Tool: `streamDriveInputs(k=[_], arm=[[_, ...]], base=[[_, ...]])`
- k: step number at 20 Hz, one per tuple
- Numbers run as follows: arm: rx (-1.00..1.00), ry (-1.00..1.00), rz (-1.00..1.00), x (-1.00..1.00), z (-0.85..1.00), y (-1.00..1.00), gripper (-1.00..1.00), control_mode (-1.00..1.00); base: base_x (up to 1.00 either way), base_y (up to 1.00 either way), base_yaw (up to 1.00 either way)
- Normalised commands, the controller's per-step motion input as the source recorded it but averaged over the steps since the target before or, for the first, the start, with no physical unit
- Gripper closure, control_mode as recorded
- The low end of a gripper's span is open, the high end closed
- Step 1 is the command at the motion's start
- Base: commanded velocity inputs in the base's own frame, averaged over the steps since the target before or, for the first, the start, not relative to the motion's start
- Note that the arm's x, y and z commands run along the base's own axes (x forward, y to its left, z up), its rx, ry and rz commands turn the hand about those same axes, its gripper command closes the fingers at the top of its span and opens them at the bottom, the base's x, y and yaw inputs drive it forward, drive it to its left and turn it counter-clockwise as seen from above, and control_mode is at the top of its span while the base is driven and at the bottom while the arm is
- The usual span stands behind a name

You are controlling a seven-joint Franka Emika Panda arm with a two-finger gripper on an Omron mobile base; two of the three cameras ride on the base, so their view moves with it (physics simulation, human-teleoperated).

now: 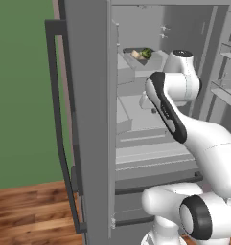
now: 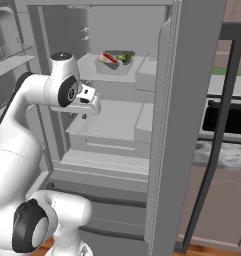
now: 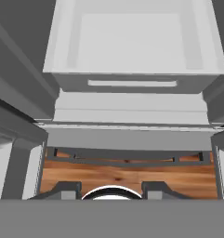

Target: Place the tupperware containing the steak and broccoli meal in the microwave. Close the microwave door and press the start button to reheat the meal.

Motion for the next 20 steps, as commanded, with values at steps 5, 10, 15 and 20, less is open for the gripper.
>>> streamDriveInputs(k=[5, 10, 15, 20], arm=[[0.0, -0.18, 0.01, -0.21, 0.02, -0.01, -1.0, -1.0], [0.0, -0.43, 0.0, -0.3, 0.17, -0.09, -1.0, -1.0], [0.0, -0.43, -0.02, -0.19, 0.34, -0.01, -1.0, -1.0], [0.02, -0.28, 0.0, -0.02, 0.46, -0.12, -1.0, -1.0]], base=[[0.0, 0.0, 0.0], [0.0, 0.0, 0.0], [0.0, 0.0, 0.0], [0.0, 0.0, 0.0]])
